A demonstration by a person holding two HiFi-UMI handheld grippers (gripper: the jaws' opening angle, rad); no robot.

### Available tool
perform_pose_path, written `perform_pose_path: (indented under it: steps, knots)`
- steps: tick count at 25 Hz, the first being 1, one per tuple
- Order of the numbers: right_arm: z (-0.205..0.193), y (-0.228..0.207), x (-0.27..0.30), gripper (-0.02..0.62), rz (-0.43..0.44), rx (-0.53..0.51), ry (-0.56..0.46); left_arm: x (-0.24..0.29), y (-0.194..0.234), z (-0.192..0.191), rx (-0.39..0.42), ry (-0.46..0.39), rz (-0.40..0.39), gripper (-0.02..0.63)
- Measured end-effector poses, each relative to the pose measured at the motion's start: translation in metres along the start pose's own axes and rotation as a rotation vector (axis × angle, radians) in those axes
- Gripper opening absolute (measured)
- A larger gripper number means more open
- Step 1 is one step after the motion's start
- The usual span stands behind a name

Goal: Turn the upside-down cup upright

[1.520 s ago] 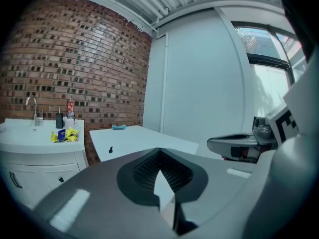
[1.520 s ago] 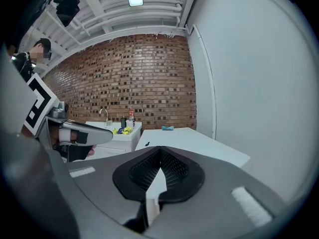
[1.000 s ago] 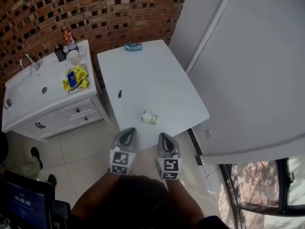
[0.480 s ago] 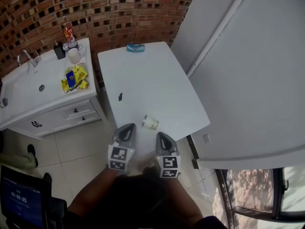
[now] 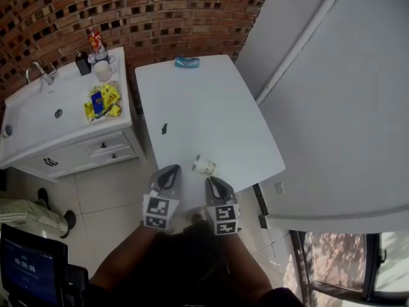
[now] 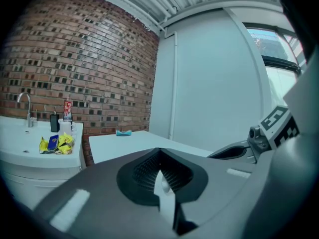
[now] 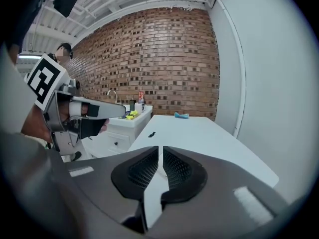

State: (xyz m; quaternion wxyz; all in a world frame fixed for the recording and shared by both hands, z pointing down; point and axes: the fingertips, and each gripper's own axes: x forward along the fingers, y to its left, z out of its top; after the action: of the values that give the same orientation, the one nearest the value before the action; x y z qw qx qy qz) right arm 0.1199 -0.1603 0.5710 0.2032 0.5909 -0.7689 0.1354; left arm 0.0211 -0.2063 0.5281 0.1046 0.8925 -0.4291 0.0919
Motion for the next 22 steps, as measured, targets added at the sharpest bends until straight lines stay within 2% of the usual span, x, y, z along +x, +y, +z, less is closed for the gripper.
perform_pose_path:
  steps: [3, 8, 14, 18, 22]
  knots:
    - [-0.003, 0.003, 0.009, 0.051, 0.019, -0.047, 0.028, -0.002, 0.005, -0.002, -0.011, 0.002, 0.010, -0.005]
    - [-0.010, 0.001, 0.030, 0.155, 0.089, -0.102, 0.110, -0.003, 0.015, -0.007, -0.011, 0.013, 0.034, -0.005]
    - [-0.020, -0.009, 0.052, 0.211, 0.123, -0.280, 0.220, -0.003, 0.032, -0.011, -0.001, 0.023, 0.063, -0.005]
    - [-0.032, -0.006, 0.064, 0.236, 0.180, -0.458, 0.315, -0.003, 0.044, -0.013, -0.010, 0.031, 0.093, -0.005]
    - [-0.044, -0.003, 0.076, 0.259, 0.233, -0.563, 0.420, 0.000, 0.042, -0.014, -0.007, 0.039, 0.085, -0.005]
